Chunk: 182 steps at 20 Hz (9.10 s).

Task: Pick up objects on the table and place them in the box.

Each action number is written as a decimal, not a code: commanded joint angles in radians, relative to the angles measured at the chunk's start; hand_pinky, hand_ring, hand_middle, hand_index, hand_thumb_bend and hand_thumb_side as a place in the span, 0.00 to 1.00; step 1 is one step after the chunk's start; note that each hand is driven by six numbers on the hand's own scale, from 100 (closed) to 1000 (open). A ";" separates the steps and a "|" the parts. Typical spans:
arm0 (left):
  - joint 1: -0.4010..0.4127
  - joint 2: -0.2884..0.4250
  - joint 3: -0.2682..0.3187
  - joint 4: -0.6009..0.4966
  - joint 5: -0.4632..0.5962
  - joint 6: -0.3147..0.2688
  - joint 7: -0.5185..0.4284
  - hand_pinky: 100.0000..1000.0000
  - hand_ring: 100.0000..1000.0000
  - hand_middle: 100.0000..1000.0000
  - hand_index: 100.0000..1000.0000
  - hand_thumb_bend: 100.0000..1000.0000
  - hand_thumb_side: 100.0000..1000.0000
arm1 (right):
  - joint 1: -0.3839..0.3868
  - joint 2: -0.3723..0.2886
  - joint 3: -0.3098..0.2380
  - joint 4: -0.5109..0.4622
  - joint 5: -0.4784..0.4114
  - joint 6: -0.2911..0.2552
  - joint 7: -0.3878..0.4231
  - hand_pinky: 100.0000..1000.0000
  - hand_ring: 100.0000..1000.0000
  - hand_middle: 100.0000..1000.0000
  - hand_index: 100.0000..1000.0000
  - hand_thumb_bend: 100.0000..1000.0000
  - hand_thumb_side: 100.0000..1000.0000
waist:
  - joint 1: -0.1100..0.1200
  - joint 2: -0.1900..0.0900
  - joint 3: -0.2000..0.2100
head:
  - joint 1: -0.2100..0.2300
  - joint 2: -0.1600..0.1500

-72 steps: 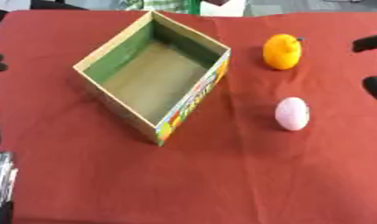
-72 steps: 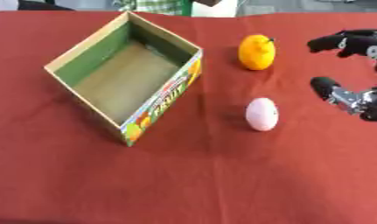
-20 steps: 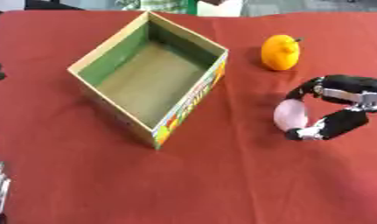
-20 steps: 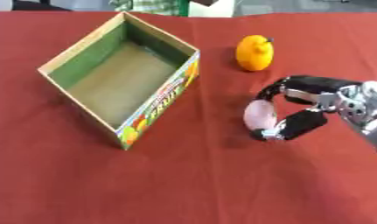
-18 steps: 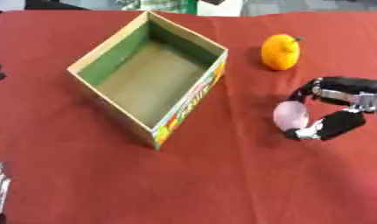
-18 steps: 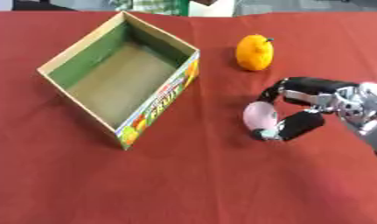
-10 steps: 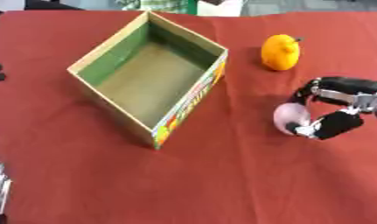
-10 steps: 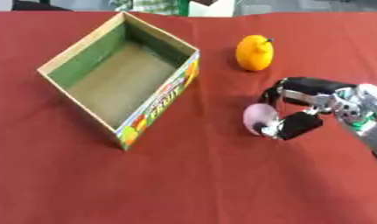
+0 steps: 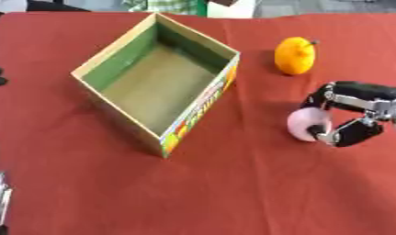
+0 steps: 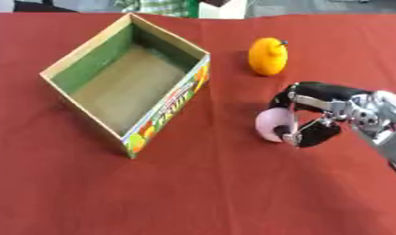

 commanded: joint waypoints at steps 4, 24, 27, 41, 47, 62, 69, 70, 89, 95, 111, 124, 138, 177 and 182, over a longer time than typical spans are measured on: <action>-0.005 0.009 0.000 -0.020 0.003 -0.001 -0.005 0.53 0.53 0.59 0.70 0.00 0.62 | -0.015 -0.057 -0.066 -0.131 -0.064 0.058 -0.082 0.66 0.62 0.38 0.65 0.00 0.03 | -0.003 -0.024 0.000 | 0.001 -0.011; -0.009 0.018 -0.015 -0.020 0.012 0.001 -0.023 0.53 0.53 0.59 0.70 0.00 0.61 | -0.365 0.155 -0.080 0.006 -0.101 0.075 -0.144 0.64 0.57 0.34 0.60 0.00 0.17 | -0.013 -0.032 0.031 | -0.038 -0.003; -0.018 0.032 -0.026 -0.020 0.016 -0.001 -0.031 0.53 0.54 0.59 0.70 0.00 0.61 | -0.427 0.253 -0.079 0.115 -0.072 0.050 -0.138 0.64 0.57 0.34 0.61 0.00 0.18 | -0.012 -0.030 0.036 | -0.057 -0.003; -0.080 0.057 -0.064 -0.020 0.050 -0.022 -0.067 0.53 0.54 0.59 0.70 0.00 0.60 | -0.518 0.570 -0.161 0.551 0.137 -0.092 -0.185 0.65 0.58 0.34 0.62 0.00 0.16 | -0.015 -0.008 0.090 | -0.128 -0.028; -0.086 0.052 -0.068 -0.020 0.055 -0.022 -0.071 0.53 0.54 0.59 0.70 0.00 0.60 | -0.485 0.663 -0.194 0.678 0.264 -0.138 -0.231 0.66 0.59 0.36 0.63 0.00 0.15 | -0.014 -0.003 0.094 | -0.137 -0.032; -0.084 0.042 -0.071 -0.020 0.060 -0.019 -0.076 0.53 0.54 0.59 0.70 0.00 0.60 | -0.439 0.760 -0.236 0.787 0.516 -0.139 -0.207 0.81 0.83 0.73 0.91 0.00 0.55 | -0.009 0.000 0.094 | -0.137 -0.034; -0.077 0.040 -0.069 -0.020 0.060 -0.016 -0.075 0.53 0.54 0.59 0.70 0.00 0.61 | -0.477 0.711 -0.251 0.698 0.445 -0.106 -0.179 0.92 0.97 0.88 1.00 0.47 0.87 | -0.011 -0.005 0.089 | -0.131 -0.029; -0.075 0.040 -0.069 -0.020 0.060 -0.016 -0.075 0.53 0.54 0.59 0.70 0.00 0.61 | -0.483 0.699 -0.257 0.684 0.420 -0.098 -0.174 0.93 0.97 0.88 1.00 0.52 0.82 | -0.011 -0.006 0.087 | -0.129 -0.028; -0.055 0.039 -0.062 -0.020 0.052 -0.011 -0.069 0.53 0.54 0.59 0.70 0.00 0.61 | -0.478 0.454 -0.362 0.476 -0.033 0.082 -0.095 0.94 0.94 0.84 1.00 0.47 0.81 | -0.001 -0.017 0.051 | -0.109 -0.019; -0.054 0.039 -0.062 -0.020 0.051 -0.011 -0.070 0.53 0.54 0.60 0.70 0.00 0.61 | -0.433 0.367 -0.370 0.503 0.063 0.040 -0.111 0.97 0.97 0.88 1.00 0.52 0.78 | 0.003 -0.018 0.043 | -0.101 -0.019; -0.055 0.041 -0.058 -0.020 0.048 -0.010 -0.065 0.53 0.54 0.60 0.70 0.00 0.61 | -0.302 0.232 -0.356 0.529 0.205 -0.058 0.003 0.98 1.00 0.89 1.00 0.62 0.73 | -0.002 -0.022 0.028 | -0.075 -0.017; -0.060 0.034 -0.061 -0.020 0.050 -0.010 -0.067 0.53 0.54 0.60 0.70 0.00 0.61 | -0.279 0.258 -0.354 0.630 0.273 -0.080 -0.057 0.93 0.96 0.82 1.00 0.59 0.62 | 0.001 -0.014 0.037 | -0.080 -0.031; -0.063 0.025 -0.066 -0.020 0.053 -0.007 -0.076 0.53 0.54 0.60 0.70 0.00 0.61 | -0.308 0.325 -0.354 0.743 0.324 -0.102 -0.131 0.89 0.92 0.76 0.99 0.47 0.54 | -0.003 -0.002 0.052 | -0.090 -0.038; -0.055 0.032 -0.068 -0.020 0.052 0.003 -0.084 0.53 0.54 0.60 0.70 0.00 0.61 | -0.429 0.333 -0.300 0.452 0.088 -0.011 -0.255 0.71 0.62 0.36 0.61 0.00 0.18 | -0.015 -0.025 0.047 | -0.089 -0.013; -0.057 0.030 -0.071 -0.020 0.055 0.002 -0.087 0.53 0.54 0.60 0.70 0.00 0.61 | -0.462 0.380 -0.272 0.419 0.060 -0.009 -0.226 0.71 0.62 0.36 0.60 0.00 0.18 | -0.017 -0.028 0.057 | -0.119 -0.003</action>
